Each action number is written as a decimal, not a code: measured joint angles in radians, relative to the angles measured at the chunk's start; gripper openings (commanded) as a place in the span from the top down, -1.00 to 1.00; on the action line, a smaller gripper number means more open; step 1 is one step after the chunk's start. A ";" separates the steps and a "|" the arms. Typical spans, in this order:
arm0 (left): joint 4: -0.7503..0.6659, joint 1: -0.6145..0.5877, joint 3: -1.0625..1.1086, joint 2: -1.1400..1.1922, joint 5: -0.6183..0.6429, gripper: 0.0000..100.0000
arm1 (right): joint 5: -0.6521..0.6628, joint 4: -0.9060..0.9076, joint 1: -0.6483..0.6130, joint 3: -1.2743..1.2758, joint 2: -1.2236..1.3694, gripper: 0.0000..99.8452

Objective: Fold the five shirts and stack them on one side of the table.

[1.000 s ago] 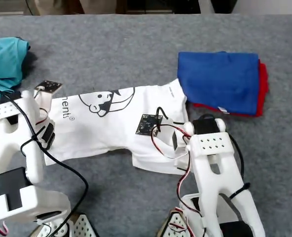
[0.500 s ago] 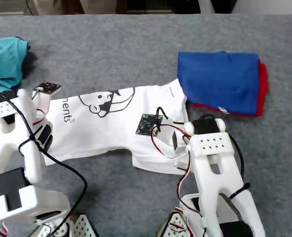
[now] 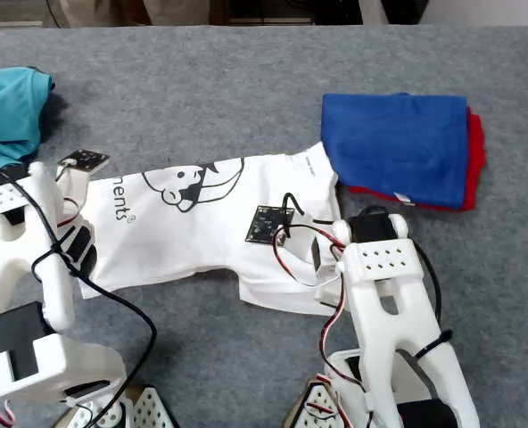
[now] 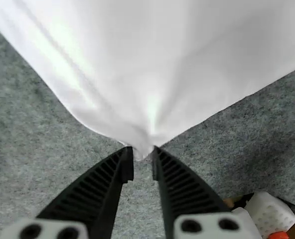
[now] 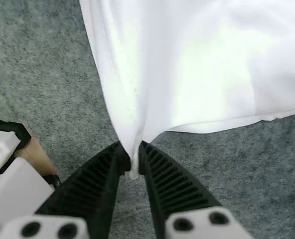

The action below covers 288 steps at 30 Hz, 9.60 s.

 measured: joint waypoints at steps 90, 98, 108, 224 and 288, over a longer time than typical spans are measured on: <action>-0.052 0.011 -0.044 0.005 0.250 0.76 | -0.334 0.252 -0.173 -1.211 0.997 1.00; -0.034 -0.150 -0.051 0.003 0.253 0.71 | -0.334 0.235 -0.173 -1.023 0.858 1.00; -0.081 -0.084 -0.044 0.003 0.488 0.71 | -0.334 0.058 -0.169 -0.779 0.647 1.00; 0.043 0.040 -0.646 0.517 0.718 0.96 | -0.327 -0.258 0.152 -0.683 0.895 1.00; 0.138 0.005 -0.020 0.005 0.459 0.96 | -0.382 0.114 -0.049 -1.700 1.309 1.00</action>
